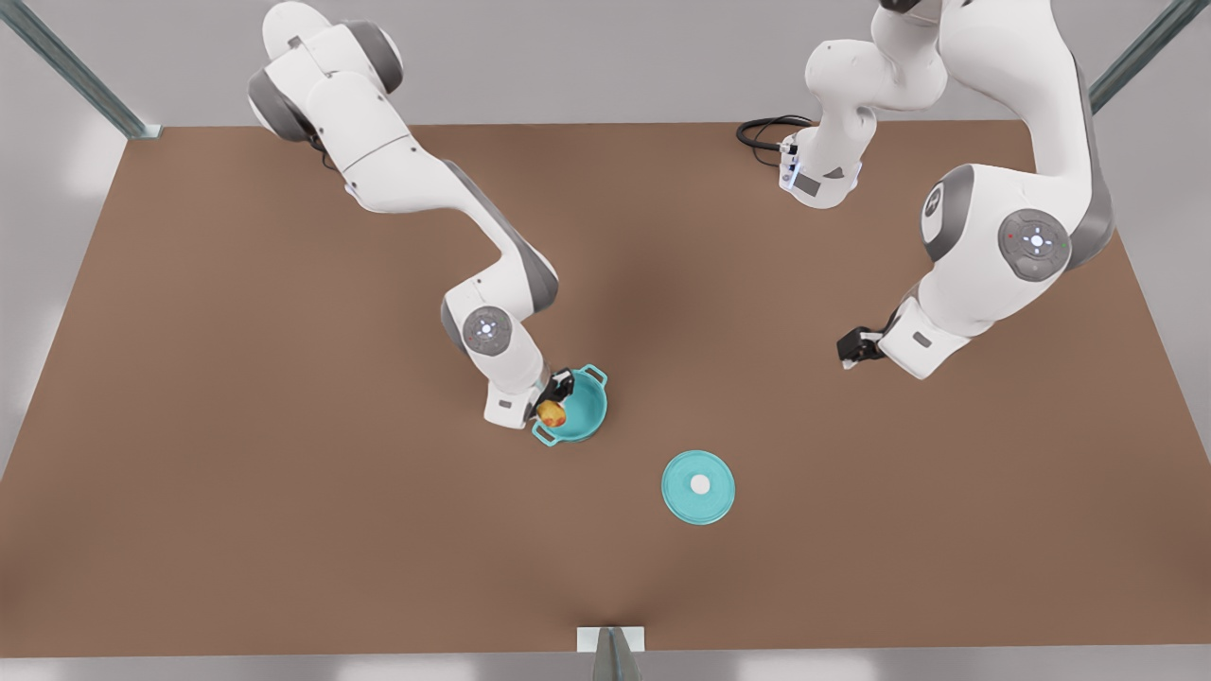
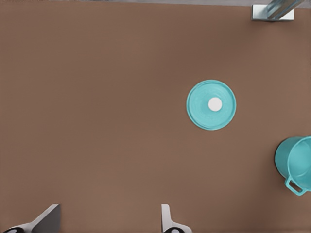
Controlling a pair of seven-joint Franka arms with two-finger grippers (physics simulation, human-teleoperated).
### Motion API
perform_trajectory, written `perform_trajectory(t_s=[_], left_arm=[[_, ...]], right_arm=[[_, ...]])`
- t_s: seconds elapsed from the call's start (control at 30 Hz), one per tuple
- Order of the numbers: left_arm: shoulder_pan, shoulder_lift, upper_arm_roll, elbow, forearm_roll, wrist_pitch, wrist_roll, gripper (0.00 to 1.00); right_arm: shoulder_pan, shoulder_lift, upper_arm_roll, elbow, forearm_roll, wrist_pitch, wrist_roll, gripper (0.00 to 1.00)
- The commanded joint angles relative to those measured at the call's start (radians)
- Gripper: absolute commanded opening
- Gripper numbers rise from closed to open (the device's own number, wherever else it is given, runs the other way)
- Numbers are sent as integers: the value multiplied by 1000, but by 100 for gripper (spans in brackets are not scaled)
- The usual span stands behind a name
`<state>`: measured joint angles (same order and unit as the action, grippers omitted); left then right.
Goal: Open the pot lid and put the potato into the pot
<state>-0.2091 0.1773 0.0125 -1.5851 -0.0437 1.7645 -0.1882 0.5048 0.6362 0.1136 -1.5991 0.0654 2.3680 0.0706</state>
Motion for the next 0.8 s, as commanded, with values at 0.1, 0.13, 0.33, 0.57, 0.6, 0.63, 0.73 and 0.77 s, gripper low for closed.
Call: perform_trajectory(t_s=[0.1, 0.13, 0.33, 0.57, 0.6, 0.63, 0.73, 0.77], left_arm=[[1, 7, 0, 2, -1, 0, 122, 100], [1, 8, 0, 2, -1, 0, 122, 100], [1, 7, 0, 0, 2, -2, 122, 100], [-1, 13, 0, 2, 7, -2, 122, 100], [-1, 14, -2, 4, 8, -2, 122, 100], [-6, 19, -3, 13, 2, -2, 121, 100], [-7, 45, -5, 62, 7, 4, 118, 100], [-6, 47, -5, 68, 2, 4, 113, 100]], right_arm=[[47, -6, 0, -5, -16, 1, 340, 43], [50, -6, 0, -7, -16, 1, 350, 43], [44, -4, -3, -5, -52, 2, 339, 94], [-147, -95, -15, 2, -84, -41, 114, 100], [-245, -128, -20, 5, -156, -73, -38, 100], [-347, -158, -51, 7, -306, -76, -181, 100], [-597, -213, -52, 38, -137, -222, -261, 100], [-608, -213, -51, 62, -136, -225, -310, 100]])
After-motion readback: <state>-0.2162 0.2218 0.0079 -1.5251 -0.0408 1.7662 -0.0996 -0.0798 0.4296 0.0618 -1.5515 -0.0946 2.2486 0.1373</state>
